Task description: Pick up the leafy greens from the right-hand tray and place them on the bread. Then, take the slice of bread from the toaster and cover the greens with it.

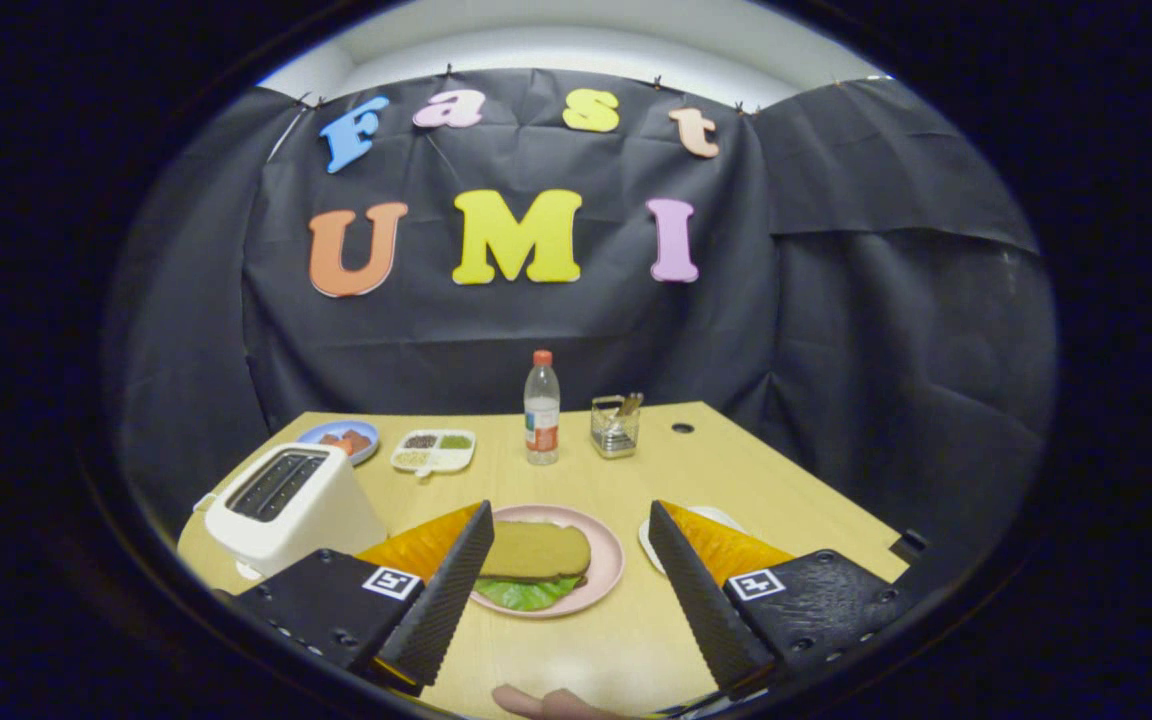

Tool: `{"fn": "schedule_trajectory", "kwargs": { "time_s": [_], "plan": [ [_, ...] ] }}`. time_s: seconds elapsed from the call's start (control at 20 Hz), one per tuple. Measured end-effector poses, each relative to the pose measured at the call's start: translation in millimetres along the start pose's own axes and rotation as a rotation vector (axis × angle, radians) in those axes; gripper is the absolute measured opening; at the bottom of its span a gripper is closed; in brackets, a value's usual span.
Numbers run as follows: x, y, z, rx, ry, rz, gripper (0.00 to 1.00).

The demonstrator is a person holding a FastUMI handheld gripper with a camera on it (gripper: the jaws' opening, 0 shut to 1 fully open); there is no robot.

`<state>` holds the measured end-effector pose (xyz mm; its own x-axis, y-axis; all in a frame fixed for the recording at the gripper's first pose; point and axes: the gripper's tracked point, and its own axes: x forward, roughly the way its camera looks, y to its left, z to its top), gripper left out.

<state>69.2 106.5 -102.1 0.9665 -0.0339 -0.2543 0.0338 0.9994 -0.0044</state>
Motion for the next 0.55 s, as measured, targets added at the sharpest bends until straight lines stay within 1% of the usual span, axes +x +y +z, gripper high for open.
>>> {"fn": "schedule_trajectory", "kwargs": {
  "time_s": [0.1,0.2,0.3,0.45,0.55],
  "plan": [
    [-27,-3,27,-0.037,-0.095,0.009,0.96],
    [-53,-1,42,-0.075,-0.166,0.018,0.95],
    [-72,2,44,-0.083,-0.178,0.032,0.96],
    [-91,-4,55,-0.052,-0.19,0.017,0.96],
    [-101,-4,66,-0.041,-0.229,0.017,0.96]
  ]
}}
